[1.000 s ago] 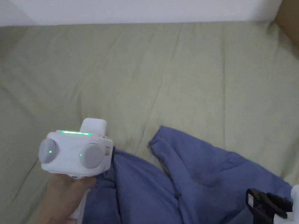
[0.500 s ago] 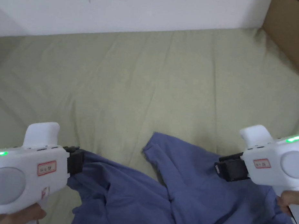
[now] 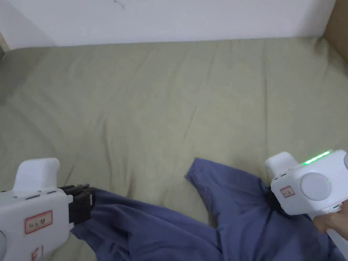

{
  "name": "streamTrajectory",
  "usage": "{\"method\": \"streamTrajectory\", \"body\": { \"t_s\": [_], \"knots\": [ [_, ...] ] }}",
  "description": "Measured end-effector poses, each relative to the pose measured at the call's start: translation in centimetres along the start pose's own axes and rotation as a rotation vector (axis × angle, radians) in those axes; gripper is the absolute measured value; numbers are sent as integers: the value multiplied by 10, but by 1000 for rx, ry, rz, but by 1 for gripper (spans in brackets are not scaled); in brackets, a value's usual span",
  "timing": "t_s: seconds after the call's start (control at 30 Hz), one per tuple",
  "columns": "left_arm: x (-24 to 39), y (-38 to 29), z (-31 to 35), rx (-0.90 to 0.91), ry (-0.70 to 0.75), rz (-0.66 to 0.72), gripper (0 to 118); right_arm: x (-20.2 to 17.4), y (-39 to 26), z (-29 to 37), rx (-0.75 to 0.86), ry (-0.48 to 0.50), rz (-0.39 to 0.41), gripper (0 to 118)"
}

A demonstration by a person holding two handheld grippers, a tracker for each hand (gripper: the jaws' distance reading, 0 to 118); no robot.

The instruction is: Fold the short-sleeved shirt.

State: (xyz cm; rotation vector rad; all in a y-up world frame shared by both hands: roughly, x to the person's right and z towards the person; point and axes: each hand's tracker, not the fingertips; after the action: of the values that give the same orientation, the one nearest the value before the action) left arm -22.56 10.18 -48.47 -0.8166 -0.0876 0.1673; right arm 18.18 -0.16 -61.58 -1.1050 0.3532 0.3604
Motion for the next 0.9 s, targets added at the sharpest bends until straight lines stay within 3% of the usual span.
{"method": "streamTrajectory", "body": {
  "t_s": [0.2, 0.53, 0.63, 0.73, 0.9],
  "knots": [
    [0, 5, 33, 26, 26, -25, 1, 23, 4, 57, 91, 53, -123, 2],
    [-21, 49, 142, 227, 60, -23, 1, 95, -13, 268, 426, -54, -322, 2],
    [-18, 64, 182, 315, 103, -48, 1, 111, -31, 326, 537, -36, -403, 2],
    [-16, 78, 220, 396, 75, -55, 1, 121, -48, 372, 647, 53, -474, 2],
    [-2, 93, 270, 487, 87, -91, 1, 112, -66, 424, 694, -34, -432, 2]
  ]
}}
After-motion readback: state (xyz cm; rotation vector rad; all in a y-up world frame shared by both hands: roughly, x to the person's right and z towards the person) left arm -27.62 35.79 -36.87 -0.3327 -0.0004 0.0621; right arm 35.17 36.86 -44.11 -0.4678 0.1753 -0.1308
